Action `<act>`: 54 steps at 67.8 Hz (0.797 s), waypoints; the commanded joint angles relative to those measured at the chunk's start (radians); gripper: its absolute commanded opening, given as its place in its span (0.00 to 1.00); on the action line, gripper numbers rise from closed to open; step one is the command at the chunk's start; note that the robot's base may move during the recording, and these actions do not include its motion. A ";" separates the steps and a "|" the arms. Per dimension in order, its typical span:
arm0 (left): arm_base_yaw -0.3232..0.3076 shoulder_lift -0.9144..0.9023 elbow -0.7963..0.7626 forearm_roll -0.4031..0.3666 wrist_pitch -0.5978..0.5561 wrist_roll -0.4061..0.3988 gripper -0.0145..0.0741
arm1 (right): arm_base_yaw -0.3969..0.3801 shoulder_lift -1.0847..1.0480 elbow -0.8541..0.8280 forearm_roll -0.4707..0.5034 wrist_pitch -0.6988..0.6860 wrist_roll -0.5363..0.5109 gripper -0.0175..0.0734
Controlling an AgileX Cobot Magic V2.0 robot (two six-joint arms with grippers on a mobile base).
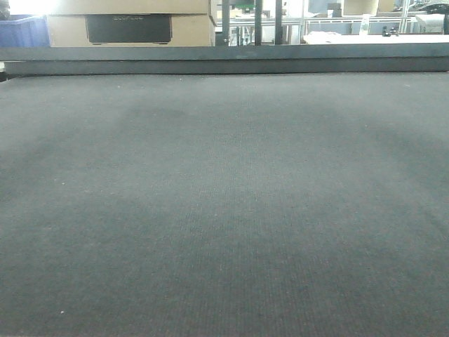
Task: Fetch blue bin and place on conveyor start
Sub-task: 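Turn and approach the near end of the grey conveyor belt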
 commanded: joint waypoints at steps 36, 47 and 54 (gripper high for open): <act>-0.017 -0.013 -0.012 -0.060 -0.093 0.011 0.04 | 0.011 -0.011 -0.008 0.050 -0.039 -0.016 0.03; -0.017 -0.013 -0.012 -0.060 -0.093 0.011 0.04 | 0.011 -0.011 -0.008 0.050 -0.039 -0.016 0.03; -0.017 -0.013 -0.012 -0.060 -0.093 0.011 0.04 | 0.011 -0.011 -0.008 0.050 -0.039 -0.016 0.03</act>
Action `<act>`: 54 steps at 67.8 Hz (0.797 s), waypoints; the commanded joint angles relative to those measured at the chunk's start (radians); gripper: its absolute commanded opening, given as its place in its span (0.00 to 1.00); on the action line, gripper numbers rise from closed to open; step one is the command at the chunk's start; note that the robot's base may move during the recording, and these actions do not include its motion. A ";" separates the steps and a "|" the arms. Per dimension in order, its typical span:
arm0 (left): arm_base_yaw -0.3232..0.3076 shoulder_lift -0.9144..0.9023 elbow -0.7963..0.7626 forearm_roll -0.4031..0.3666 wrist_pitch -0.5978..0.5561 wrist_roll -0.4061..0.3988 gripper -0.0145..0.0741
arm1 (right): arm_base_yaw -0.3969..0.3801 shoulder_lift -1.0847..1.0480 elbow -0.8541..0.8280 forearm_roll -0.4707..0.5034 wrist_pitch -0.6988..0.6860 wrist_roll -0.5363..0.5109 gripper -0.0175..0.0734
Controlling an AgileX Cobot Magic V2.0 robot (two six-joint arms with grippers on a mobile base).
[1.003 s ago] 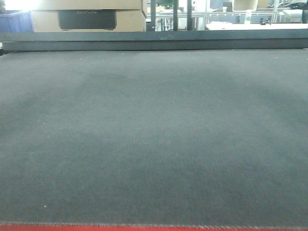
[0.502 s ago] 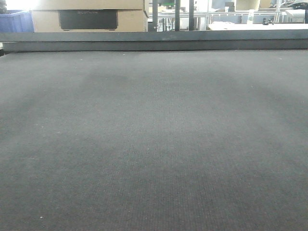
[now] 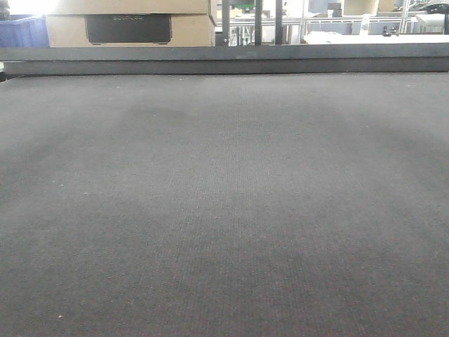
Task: Fetch blue bin and place on conveyor start
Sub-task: 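Turn and approach the near end of the grey conveyor belt, then lower the held bin onto the conveyor belt with both grippers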
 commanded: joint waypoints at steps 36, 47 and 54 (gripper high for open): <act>-0.017 -0.015 -0.012 -0.060 -0.058 0.009 0.04 | 0.011 -0.013 -0.008 0.107 0.048 -0.016 0.03; -0.017 -0.005 -0.001 -0.043 0.177 0.009 0.04 | 0.011 0.005 -0.004 0.144 0.259 -0.016 0.03; -0.017 0.013 0.052 -0.034 0.225 0.009 0.04 | 0.011 0.030 0.017 0.144 0.313 -0.016 0.03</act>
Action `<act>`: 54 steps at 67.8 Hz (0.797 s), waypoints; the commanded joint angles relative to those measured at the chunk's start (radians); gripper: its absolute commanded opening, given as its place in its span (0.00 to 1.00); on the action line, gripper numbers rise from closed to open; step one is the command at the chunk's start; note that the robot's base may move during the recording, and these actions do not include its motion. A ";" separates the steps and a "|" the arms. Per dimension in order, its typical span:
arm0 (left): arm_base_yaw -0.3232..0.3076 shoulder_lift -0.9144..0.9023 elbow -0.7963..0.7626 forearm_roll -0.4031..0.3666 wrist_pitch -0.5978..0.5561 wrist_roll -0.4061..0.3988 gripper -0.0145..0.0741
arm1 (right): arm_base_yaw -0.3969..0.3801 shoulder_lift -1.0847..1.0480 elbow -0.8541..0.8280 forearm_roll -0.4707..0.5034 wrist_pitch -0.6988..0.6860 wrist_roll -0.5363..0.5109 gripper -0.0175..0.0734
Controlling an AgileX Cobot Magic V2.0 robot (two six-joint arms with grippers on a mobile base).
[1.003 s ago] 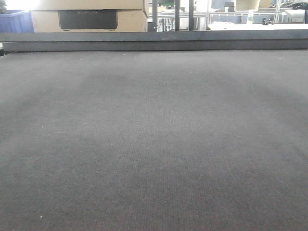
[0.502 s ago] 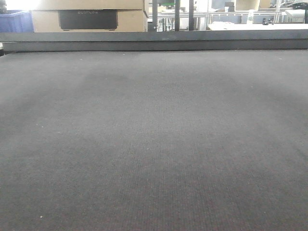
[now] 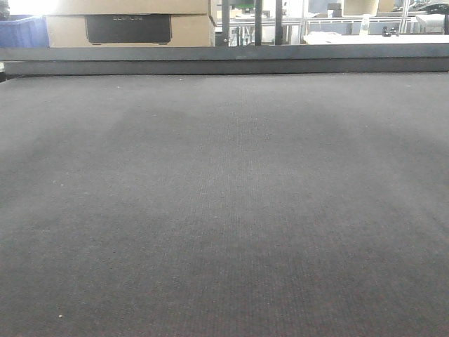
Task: Fetch blue bin and place on conveyor start
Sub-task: 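Lower the held bin onto the conveyor belt with both grippers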
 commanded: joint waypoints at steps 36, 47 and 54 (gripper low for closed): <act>0.000 0.174 0.344 -0.043 -0.284 0.009 0.04 | 0.010 0.177 0.384 0.058 -0.207 -0.016 0.03; 0.000 0.219 0.346 -0.069 -0.292 0.009 0.04 | 0.010 0.198 0.414 0.056 -0.255 -0.019 0.05; 0.000 0.238 0.346 -0.077 -0.284 0.009 0.10 | 0.010 0.202 0.414 0.056 -0.265 -0.019 0.21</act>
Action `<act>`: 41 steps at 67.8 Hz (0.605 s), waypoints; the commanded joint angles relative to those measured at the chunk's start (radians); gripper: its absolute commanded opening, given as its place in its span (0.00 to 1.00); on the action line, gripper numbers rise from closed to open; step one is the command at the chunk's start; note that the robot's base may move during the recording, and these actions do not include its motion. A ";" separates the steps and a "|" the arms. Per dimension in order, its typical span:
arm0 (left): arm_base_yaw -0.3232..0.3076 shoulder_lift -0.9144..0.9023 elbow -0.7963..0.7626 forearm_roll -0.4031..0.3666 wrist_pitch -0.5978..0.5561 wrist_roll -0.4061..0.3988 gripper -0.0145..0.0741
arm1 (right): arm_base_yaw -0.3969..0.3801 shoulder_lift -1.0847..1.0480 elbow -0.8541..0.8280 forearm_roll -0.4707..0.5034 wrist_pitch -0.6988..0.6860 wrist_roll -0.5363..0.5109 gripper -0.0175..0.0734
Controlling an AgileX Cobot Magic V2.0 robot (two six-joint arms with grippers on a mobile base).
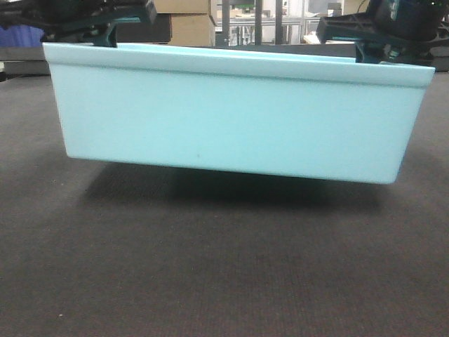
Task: Fetch blue bin and place on conveyor start
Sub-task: 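Lower the held bin onto the conveyor belt with both grippers, then open both grippers and raise them away from the bin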
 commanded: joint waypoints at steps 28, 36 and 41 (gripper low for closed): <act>-0.011 0.009 -0.052 -0.057 0.049 0.010 0.79 | 0.012 -0.017 -0.005 0.025 -0.041 -0.024 0.81; -0.011 -0.030 -0.081 -0.046 0.080 0.010 0.79 | 0.010 -0.050 -0.005 -0.004 -0.035 -0.024 0.81; -0.011 -0.066 -0.086 -0.014 0.091 0.010 0.79 | 0.000 -0.087 -0.005 -0.025 -0.037 -0.024 0.81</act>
